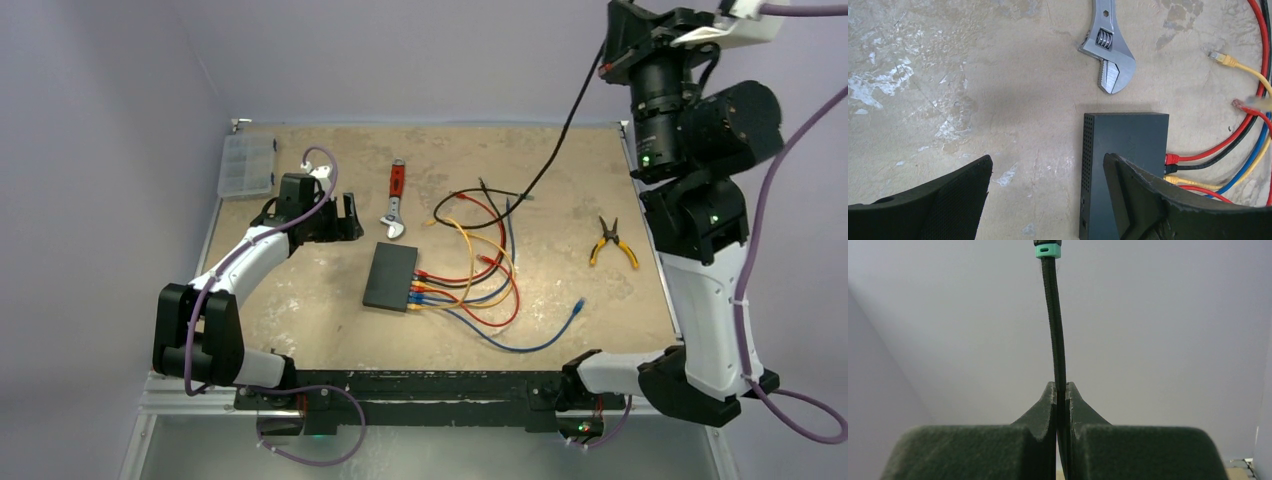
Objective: Pull the plug from the switch port
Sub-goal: Place the connector at the center of the board.
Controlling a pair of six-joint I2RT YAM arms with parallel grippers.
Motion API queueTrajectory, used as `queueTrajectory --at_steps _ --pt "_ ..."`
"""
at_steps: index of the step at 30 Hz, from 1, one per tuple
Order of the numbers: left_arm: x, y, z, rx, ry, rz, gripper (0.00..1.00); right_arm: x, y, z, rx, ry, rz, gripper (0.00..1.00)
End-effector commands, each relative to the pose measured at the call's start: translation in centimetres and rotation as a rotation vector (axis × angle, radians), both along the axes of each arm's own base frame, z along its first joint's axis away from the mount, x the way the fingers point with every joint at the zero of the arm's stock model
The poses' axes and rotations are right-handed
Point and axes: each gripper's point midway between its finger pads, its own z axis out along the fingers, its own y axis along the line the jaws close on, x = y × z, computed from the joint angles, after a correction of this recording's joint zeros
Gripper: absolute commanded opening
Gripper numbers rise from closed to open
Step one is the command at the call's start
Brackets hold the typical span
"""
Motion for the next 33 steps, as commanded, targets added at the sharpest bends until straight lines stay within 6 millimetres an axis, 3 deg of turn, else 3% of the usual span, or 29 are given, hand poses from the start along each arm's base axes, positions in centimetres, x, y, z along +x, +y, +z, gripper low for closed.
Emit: queueTrajectory --at_steps 1,5,6,8,12,17,20,22,24,25,28,33 --pt "0.3 0.4 0.8 0.012 -0.031 -0.001 0.82 3.4 3.8 -4.1 -0.043 0.099 0.116 0.0" --pt "0.3 0.4 0.8 0.013 -0.032 0.0 0.82 6.6 7.0 -12.5 -0.066 0.284 0.203 0.0" --pt "0.3 0.4 0.8 0.012 -0.031 -0.001 0.82 7.5 7.7 -16.0 -0.068 0.357 0.222 0.0" --pt "0.3 0.3 0.7 0.011 -0.03 -0.002 0.82 8.4 8.1 -20.9 -0.066 0.453 0.242 0.0" --pt "0.3 0.2 0.6 0.007 -0.026 -0.006 0.82 10.0 6.2 -30.7 -0.048 0.64 0.223 0.0" --pt "0.3 0.1 0.5 0.003 -0.022 -0.011 0.82 11.8 2.2 -41.1 -0.026 0.872 0.196 0.0" --pt "0.3 0.1 0.5 0.001 -0.021 -0.011 0.82 12.8 0.0 -44.6 -0.015 0.972 0.167 0.05" --pt "0.3 0.1 0.5 0.001 -0.02 -0.011 0.82 13.3 -0.6 -46.0 -0.017 1.017 0.153 0.26" --pt "0.3 0.1 0.5 0.001 -0.02 -0.012 0.82 13.6 -1.1 -47.1 -0.019 1.059 0.135 0.56" --pt "0.3 0.1 0.5 0.001 -0.021 -0.011 0.82 13.6 -1.2 -47.6 -0.019 1.073 0.129 0.64" --pt "0.3 0.1 0.4 0.001 -0.019 -0.012 0.82 13.2 -1.2 -48.7 -0.017 1.096 0.129 0.76" --pt "0.3 -0.1 0.3 -0.006 -0.015 -0.016 0.82 11.4 -1.1 -51.4 -0.027 1.171 0.145 0.79"
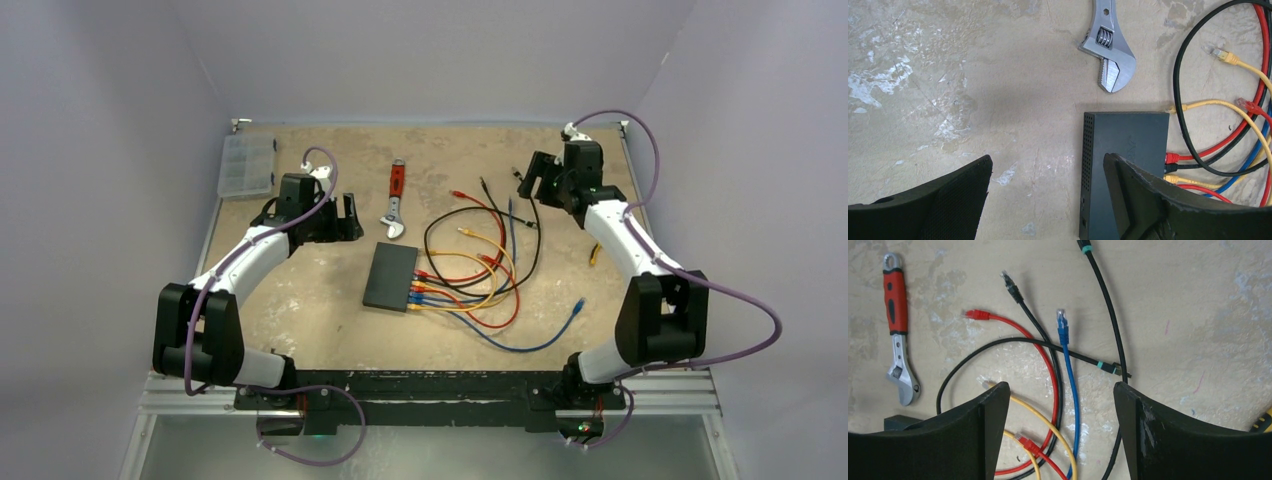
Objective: Pull the plug from the switch port
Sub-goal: Place the connector at the center of the board, then pick up the connector from the center of the board.
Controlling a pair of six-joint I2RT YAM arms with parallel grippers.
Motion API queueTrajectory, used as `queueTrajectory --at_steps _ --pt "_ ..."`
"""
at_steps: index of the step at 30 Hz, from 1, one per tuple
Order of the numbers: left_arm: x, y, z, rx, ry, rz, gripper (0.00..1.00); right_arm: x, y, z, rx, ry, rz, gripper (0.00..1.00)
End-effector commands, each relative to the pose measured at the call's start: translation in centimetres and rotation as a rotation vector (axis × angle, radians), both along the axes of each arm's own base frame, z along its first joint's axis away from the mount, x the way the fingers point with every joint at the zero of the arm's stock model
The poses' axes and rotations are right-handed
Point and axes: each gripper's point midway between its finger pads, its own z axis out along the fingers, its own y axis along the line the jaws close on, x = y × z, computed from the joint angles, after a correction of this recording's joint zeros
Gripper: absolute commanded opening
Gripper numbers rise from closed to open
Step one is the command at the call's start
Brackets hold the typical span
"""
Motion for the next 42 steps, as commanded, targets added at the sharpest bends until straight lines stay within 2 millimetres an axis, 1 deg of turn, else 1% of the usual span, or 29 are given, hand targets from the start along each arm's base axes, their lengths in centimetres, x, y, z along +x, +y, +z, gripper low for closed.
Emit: queueTrajectory --at_steps 1,7,10,14,17,19,21,23,27,31,33,36,39,40,41,42 --pt "0.5 -0.1 0.4 -0.007 -0.021 -0.016 0.82 -1.8 0.6 -1.2 0.016 0.032 0.042 0.79" --pt "0.5 -0.2 0.4 -0.01 -0.02 -0.018 0.82 -5.9 1.6 -6.8 0.084 0.184 0.059 0.76" --pt "0.5 -0.2 0.4 -0.011 -0.019 -0.019 0.82 -7.7 1.9 -9.5 0.127 0.255 0.046 0.73" --pt "0.5 -0.2 0.5 -0.013 -0.021 -0.021 0.82 -9.5 2.3 -11.8 0.181 0.316 0.037 0.66" --pt "0.5 -0.3 0.5 -0.014 -0.021 -0.022 0.82 -10.2 2.5 -12.6 0.201 0.332 0.042 0.62" --pt "0.5 -0.3 0.5 -0.013 -0.022 -0.023 0.82 -10.6 2.6 -13.3 0.205 0.352 0.045 0.61" --pt "0.5 -0.2 0.5 -0.013 -0.022 -0.022 0.82 -11.0 2.6 -13.6 0.206 0.369 0.044 0.61" --pt "0.5 -0.2 0.5 -0.012 -0.023 -0.022 0.82 -11.4 2.4 -13.6 0.199 0.367 0.037 0.61" --pt "0.6 -0.2 0.6 -0.012 -0.026 -0.022 0.82 -11.2 1.1 -12.2 0.148 0.323 -0.013 0.64" --pt "0.5 -0.3 0.5 -0.015 -0.024 -0.024 0.82 -10.9 0.2 -10.8 0.115 0.279 -0.052 0.65" --pt "0.6 -0.3 0.6 -0.017 -0.026 -0.025 0.82 -11.0 0.2 -10.8 0.113 0.279 -0.054 0.65" --pt "0.6 -0.4 0.6 -0.019 -0.027 -0.027 0.82 -11.5 0.6 -11.7 0.129 0.311 -0.032 0.62" --pt "0.6 -0.4 0.6 -0.018 -0.026 -0.027 0.82 -12.3 1.3 -12.7 0.158 0.343 -0.011 0.59" --pt "0.6 -0.4 0.7 -0.019 -0.028 -0.027 0.82 -12.6 1.4 -13.1 0.168 0.354 -0.012 0.54" --pt "0.6 -0.4 0.7 -0.018 -0.028 -0.027 0.82 -12.8 1.5 -13.3 0.175 0.358 -0.011 0.45" --pt "0.5 -0.4 0.7 -0.018 -0.028 -0.027 0.82 -13.0 1.5 -13.5 0.177 0.365 -0.012 0.4"
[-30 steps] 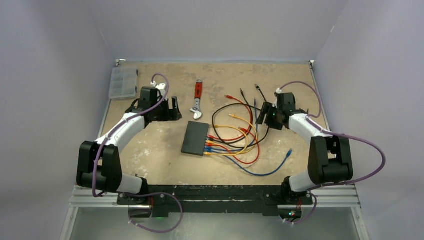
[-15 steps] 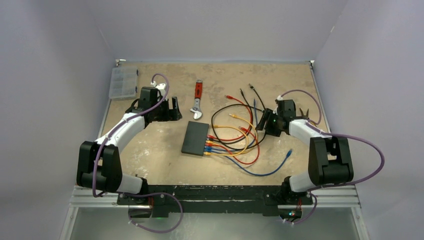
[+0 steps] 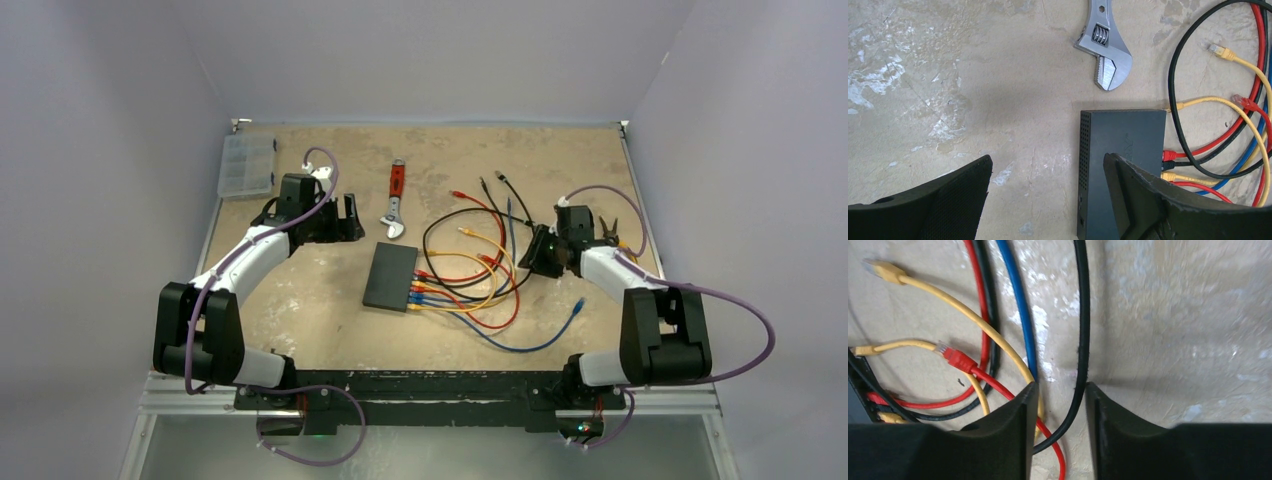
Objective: Pull the plug from the switch port
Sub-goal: Pick up the connector from the center of the board.
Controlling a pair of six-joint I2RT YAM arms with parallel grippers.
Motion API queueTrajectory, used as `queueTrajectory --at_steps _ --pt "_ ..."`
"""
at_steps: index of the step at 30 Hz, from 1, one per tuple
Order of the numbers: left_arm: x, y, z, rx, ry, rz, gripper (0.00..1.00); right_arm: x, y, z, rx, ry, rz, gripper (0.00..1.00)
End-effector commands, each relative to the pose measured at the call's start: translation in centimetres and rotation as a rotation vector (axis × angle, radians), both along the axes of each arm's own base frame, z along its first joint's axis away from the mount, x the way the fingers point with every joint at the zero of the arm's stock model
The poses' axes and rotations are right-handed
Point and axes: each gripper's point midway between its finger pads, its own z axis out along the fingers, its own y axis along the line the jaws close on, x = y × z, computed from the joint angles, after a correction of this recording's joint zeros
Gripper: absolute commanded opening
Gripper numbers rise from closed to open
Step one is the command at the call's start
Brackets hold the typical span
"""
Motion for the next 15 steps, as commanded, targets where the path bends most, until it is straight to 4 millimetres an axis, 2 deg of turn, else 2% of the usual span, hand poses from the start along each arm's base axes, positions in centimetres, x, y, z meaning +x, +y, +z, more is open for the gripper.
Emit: queueTrajectory --at_steps 1,11,13,15 --pt "0.64 -0.08 0.79 -0.007 -0.036 -0.015 0.82 -1.14 0.53 -1.14 0.036 0.034 0.001 0.39" --pt "0.61 -0.24 0.95 -0.016 -0.041 -0.02 0.82 -1.52 0.98 -1.9 0.073 0.045 -0.012 0.38" --pt "0.61 -0.26 1.05 -0.017 -0.044 -0.021 0.82 -1.19 1.01 -1.87 0.073 0.04 -0.011 0.2" --pt "0.62 -0.25 1.16 -0.017 -0.048 -0.021 0.82 -0.84 0.94 -1.69 0.068 0.034 -0.011 0.07"
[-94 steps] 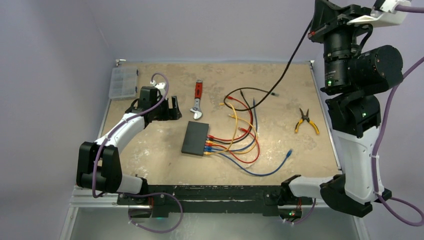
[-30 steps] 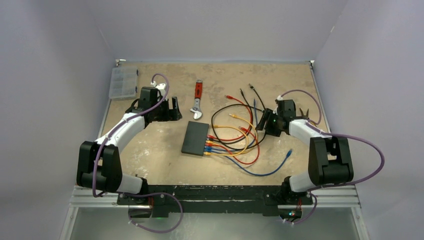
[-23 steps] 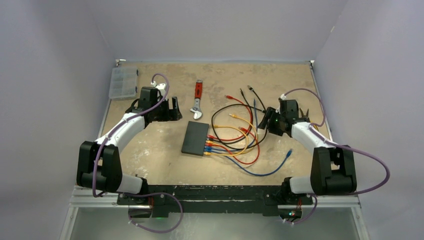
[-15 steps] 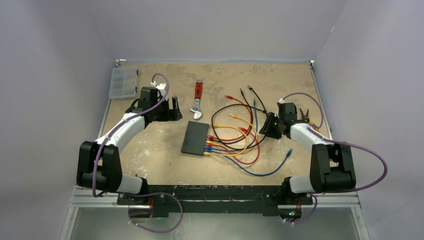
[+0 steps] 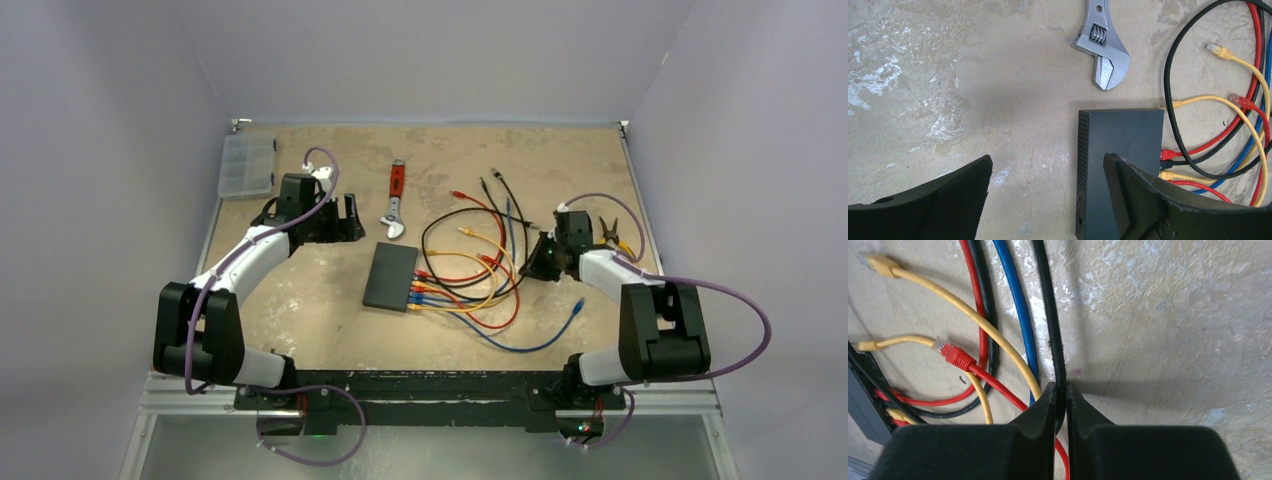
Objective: Pull the plug from the switch port
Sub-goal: Pick up the connector from the center of the board.
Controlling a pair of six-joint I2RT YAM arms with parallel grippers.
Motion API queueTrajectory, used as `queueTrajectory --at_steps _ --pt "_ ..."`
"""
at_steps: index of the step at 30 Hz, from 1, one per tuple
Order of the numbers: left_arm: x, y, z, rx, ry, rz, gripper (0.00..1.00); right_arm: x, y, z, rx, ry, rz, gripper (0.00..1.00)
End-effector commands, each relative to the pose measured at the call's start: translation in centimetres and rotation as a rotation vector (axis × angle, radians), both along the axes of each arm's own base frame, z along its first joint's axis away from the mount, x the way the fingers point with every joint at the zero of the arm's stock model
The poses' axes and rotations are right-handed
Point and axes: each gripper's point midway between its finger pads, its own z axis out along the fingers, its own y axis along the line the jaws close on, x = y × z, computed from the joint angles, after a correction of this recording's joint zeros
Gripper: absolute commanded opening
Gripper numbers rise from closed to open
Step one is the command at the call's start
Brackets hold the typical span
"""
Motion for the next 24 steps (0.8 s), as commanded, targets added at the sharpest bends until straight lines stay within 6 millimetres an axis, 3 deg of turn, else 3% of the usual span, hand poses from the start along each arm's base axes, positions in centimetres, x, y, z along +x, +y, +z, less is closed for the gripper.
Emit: queueTrajectory --at_steps 1,6,12,21,24 --pt "0.6 -0.1 1.2 -0.01 -0.05 -0.015 0.82 0.7 0.0 0.2 0.008 -0.013 -0.005 0.02" --pt "0.7 0.0 1.3 -0.008 -0.055 -0.013 0.82 4.1 -1.0 5.0 -0.058 -0.146 -0.02 0.0" --pt "0.6 0.0 1.3 -0.01 -0.054 -0.012 0.82 8.1 -3.7 16.3 -0.194 -0.41 -0.089 0.0" --pt "0.7 -0.1 1.3 -0.012 -0.057 -0.012 0.82 9.3 -6.0 32.9 -0.268 -0.773 -0.201 0.0" --pt "0.7 -0.1 1.3 -0.012 -0.058 -0.012 0.82 9.2 -6.6 37.1 -0.284 -0.856 -0.237 0.0"
